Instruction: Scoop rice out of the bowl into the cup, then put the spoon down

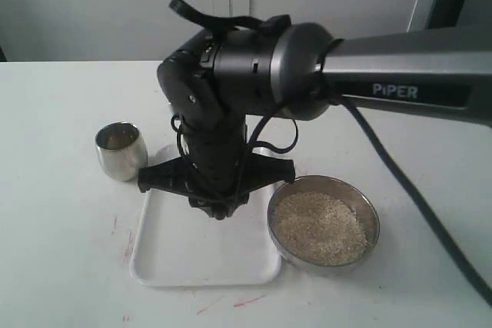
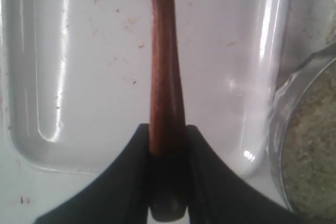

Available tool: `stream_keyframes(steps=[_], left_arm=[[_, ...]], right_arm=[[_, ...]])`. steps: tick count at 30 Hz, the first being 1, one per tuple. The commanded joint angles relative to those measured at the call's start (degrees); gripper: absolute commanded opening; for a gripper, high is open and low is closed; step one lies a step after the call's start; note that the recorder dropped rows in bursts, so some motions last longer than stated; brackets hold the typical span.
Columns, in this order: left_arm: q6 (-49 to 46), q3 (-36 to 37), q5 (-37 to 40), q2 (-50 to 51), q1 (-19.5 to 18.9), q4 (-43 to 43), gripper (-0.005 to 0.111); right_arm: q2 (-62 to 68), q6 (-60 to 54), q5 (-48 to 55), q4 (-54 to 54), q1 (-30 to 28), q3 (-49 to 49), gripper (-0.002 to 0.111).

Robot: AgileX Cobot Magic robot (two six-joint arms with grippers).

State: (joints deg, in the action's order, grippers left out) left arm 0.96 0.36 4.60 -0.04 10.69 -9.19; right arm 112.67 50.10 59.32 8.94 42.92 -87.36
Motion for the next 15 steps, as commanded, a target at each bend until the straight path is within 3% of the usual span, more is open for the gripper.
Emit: stream_keyframes(steps=[1, 15], left_arm=[[0.1, -0.36, -0.22, 0.04, 0.06, -0.59, 0.014], [0.1, -0.36, -0.22, 0.04, 0.06, -0.59, 0.014]], right_arm=[[1.61, 1.13, -0.76, -0.7, -0.17, 0.21, 0.0], [2.84, -2.1, -1.0, -5.9, 0.43, 0.21, 0.0]])
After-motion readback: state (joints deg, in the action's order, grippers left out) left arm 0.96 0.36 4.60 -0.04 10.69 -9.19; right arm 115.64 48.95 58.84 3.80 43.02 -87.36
